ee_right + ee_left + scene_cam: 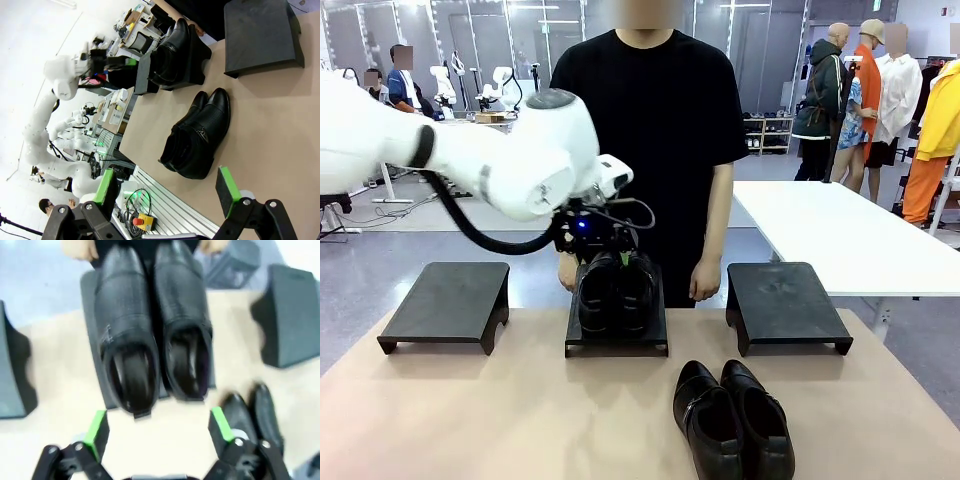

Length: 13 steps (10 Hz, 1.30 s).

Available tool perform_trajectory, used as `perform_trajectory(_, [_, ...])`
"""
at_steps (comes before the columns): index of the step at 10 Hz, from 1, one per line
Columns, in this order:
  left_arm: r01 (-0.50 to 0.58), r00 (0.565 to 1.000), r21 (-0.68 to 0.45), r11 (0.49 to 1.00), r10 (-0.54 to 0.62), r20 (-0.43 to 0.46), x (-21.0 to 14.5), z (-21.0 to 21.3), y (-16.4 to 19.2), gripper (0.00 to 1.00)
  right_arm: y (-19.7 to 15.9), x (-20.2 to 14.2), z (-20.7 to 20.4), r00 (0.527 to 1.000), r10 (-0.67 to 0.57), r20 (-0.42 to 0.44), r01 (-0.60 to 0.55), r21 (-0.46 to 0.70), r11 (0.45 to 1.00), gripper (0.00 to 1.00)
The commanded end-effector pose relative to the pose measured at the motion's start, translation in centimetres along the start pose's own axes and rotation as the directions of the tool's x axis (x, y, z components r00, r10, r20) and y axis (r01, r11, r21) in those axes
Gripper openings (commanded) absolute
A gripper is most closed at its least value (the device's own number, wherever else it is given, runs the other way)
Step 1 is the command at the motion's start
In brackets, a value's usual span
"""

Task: Place the shoes on the stand as instructed by the person.
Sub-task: Pick up another pair of Shoes and place it on the Shoes Stand indicated by the person.

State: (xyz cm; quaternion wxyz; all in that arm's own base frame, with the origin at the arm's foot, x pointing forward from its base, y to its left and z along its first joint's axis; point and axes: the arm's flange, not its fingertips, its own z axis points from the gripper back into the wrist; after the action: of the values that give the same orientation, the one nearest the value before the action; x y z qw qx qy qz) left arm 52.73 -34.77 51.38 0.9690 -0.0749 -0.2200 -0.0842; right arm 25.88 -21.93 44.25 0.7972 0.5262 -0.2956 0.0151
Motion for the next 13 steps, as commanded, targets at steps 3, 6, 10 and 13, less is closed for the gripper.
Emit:
perform_trajectory(3, [-0.084,0.993,-0.327,0.941,0.05,-0.11,-6.9,8.4,12.2,1.0,0.1,0.1,0.0,1.0,0.007,0.012,-0.007,0.015,1.0,1.0])
perform_trajectory(6, [-0.139,0.99,-0.54,0.83,0.117,-0.075,-13.5,12.2,22.0,1.0,0.1,0.1,0.0,1.0,0.007,0.012,-0.007,0.015,1.0,1.0])
perform_trajectory(10, [-0.242,0.948,-0.695,0.677,0.316,-0.022,-25.5,12.9,31.5,1.0,0.1,0.1,0.0,1.0,0.007,0.012,-0.007,0.015,1.0,1.0])
perform_trajectory(13, [-0.321,0.861,-0.788,0.526,0.509,-0.011,-34.0,10.8,36.3,1.0,0.1,0.1,0.0,1.0,0.007,0.012,-0.007,0.015,1.0,1.0])
